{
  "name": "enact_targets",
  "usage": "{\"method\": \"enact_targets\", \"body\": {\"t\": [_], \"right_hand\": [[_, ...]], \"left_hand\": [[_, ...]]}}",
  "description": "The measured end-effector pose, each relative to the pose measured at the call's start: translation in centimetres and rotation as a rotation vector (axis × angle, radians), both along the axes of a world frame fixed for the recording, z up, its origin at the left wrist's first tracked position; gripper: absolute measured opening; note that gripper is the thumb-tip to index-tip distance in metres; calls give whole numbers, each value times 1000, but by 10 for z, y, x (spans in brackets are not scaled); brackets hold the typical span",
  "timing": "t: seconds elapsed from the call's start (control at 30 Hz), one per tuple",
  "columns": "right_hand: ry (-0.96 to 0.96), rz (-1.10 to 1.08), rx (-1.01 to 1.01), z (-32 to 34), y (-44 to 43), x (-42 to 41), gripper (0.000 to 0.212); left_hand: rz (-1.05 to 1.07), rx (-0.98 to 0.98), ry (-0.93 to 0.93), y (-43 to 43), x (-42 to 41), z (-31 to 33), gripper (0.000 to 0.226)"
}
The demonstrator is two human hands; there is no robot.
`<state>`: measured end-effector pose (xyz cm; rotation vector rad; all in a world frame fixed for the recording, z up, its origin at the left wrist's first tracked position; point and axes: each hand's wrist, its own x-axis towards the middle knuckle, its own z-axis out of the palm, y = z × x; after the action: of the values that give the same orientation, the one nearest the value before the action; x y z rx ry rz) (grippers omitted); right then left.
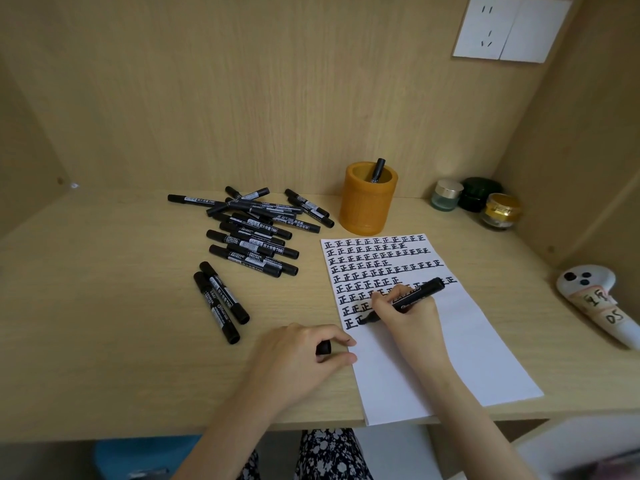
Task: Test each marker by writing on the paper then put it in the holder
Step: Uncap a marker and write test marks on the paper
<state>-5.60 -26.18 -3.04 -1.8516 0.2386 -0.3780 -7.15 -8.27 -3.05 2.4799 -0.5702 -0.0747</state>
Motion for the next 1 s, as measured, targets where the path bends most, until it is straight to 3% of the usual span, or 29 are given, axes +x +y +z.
{"method": "enact_targets", "body": {"t": [0.7,1.0], "right_hand": [[3,-47,-19,3,0,-4,27],[-87,-50,201,6,-4,-4,27]], "left_hand": [[-13,-15,-14,1,1,-2,29],[-43,-27,-37,0,-2,3,24]]}}
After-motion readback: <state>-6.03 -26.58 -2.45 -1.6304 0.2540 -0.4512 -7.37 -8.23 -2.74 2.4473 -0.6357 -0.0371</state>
